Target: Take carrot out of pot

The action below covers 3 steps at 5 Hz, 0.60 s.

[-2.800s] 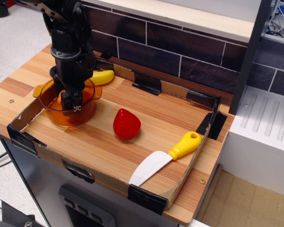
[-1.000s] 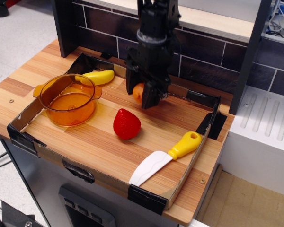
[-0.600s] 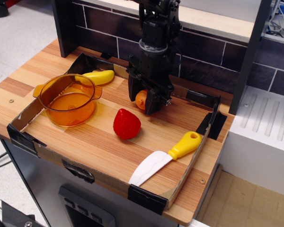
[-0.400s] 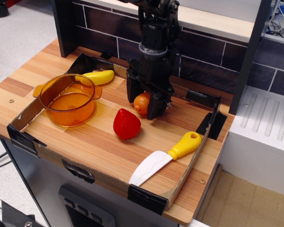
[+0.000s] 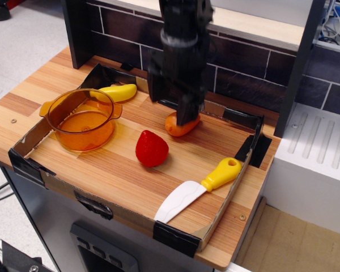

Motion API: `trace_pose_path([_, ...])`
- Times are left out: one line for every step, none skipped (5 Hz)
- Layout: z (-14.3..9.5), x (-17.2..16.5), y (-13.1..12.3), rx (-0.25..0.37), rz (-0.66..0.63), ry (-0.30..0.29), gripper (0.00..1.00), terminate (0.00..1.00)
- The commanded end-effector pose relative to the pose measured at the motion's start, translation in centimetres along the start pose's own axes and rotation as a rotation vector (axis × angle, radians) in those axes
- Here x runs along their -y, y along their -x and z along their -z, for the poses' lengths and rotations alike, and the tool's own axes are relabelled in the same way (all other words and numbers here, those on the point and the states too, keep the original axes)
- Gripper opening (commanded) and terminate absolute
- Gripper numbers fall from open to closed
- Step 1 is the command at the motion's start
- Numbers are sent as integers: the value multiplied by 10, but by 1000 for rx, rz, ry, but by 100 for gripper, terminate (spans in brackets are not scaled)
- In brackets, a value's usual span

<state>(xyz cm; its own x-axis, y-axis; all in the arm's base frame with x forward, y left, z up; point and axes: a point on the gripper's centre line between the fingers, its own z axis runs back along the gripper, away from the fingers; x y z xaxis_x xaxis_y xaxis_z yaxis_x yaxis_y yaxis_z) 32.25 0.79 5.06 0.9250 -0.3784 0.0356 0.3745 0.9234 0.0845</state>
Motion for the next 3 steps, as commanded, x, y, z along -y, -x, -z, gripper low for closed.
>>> trace_pose_path([-81,-10,-17,161,-48,-44,100,0])
trace_pose_path([-81,-10,-17,161,-48,-44,100,0])
trace_pose_path([-81,-10,-17,161,-48,-44,100,100])
